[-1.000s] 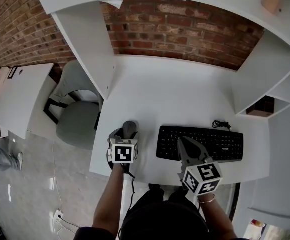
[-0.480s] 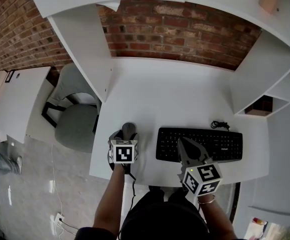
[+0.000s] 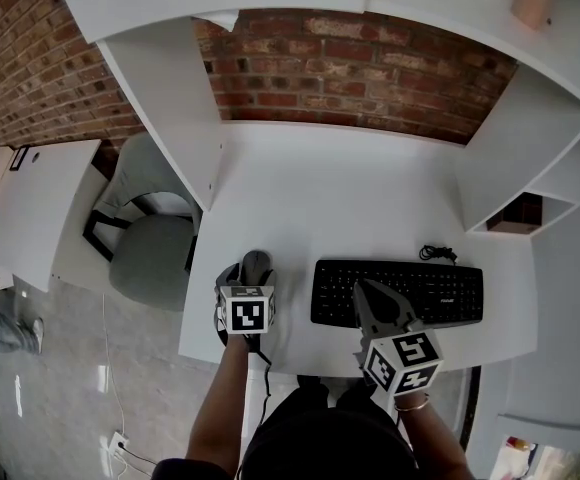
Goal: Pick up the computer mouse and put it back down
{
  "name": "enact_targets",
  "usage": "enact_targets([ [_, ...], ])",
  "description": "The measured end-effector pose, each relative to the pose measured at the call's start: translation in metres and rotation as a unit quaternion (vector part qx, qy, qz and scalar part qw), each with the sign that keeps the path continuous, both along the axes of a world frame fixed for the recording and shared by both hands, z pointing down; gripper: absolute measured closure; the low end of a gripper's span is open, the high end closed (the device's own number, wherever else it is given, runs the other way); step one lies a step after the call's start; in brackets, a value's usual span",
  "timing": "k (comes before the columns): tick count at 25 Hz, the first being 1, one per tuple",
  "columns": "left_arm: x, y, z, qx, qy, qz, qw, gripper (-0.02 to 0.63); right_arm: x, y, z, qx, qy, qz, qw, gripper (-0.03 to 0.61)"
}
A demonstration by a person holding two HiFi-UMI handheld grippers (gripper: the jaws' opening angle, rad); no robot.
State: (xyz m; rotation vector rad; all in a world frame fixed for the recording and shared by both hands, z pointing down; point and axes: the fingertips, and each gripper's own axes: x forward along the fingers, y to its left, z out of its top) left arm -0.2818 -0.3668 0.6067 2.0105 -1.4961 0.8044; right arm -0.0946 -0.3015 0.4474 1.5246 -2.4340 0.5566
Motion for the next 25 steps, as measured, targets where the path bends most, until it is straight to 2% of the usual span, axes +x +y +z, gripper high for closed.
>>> enact_targets([
  [7, -0.008, 0.005, -0.066, 0.07, 0.024, -0.016, 0.9971, 0.316, 0.004, 0.006, -0.003, 0.004, 0.001, 0.007, 1.0, 0.574],
  [13, -0.009, 0.017, -0.109, 0.126, 0.051, -0.016, 0.9906, 0.384, 0.019, 0.013, -0.008, 0.014, -0.004, 0.025, 1.0, 0.574],
  [15, -0.007, 0.024, -0.12, 0.138, 0.06, -0.015, 0.9885, 0.431, 0.025, 0.017, -0.011, 0.018, -0.006, 0.029, 0.999, 0.574],
  [20, -0.004, 0.041, -0.137, 0.156, 0.065, -0.022, 0.9854, 0.529, 0.037, 0.027, -0.019, 0.029, -0.011, 0.034, 0.999, 0.574],
  [25, 0.003, 0.063, -0.15, 0.167, 0.069, -0.023, 0.9833, 0.558, 0.046, 0.036, -0.026, 0.039, -0.012, 0.031, 0.999, 0.574],
])
